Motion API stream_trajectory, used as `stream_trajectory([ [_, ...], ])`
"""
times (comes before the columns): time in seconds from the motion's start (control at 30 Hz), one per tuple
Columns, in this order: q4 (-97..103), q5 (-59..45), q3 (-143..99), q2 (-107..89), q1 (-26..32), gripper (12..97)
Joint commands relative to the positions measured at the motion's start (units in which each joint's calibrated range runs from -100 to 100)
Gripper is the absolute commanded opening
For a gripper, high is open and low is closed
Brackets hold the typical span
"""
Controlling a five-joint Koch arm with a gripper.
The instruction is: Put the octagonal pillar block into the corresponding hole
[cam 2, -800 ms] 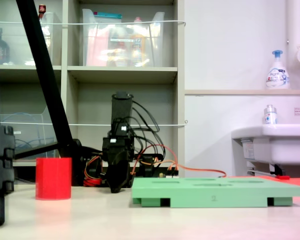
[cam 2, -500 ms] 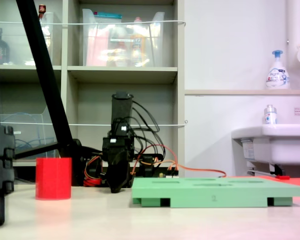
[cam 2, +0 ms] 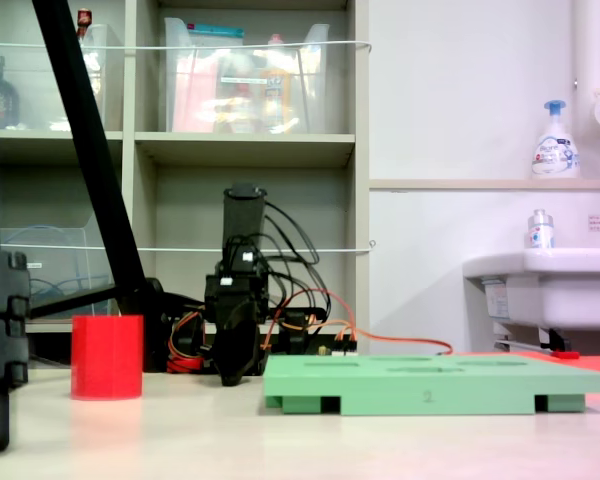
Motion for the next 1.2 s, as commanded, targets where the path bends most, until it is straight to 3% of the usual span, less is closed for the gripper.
stream_trajectory([
  [0.0,-4.10,0.00,-0.88,-0.41,0.83,49.4],
  [0.17,-4.10,1.90,-0.88,-0.41,0.10,49.9],
  [0.47,-3.33,26.76,-0.88,-0.41,-4.15,45.4],
  [0.57,-17.67,32.04,11.18,-0.41,-5.32,44.2],
  [0.73,-57.73,41.17,42.29,-0.41,-5.37,41.7],
  [0.83,-67.55,44.20,53.85,-0.41,-5.52,36.0],
  [0.97,-87.49,45.08,72.20,6.57,-5.71,35.9],
  [1.17,-98.37,45.03,92.54,24.87,-8.89,36.0],
])
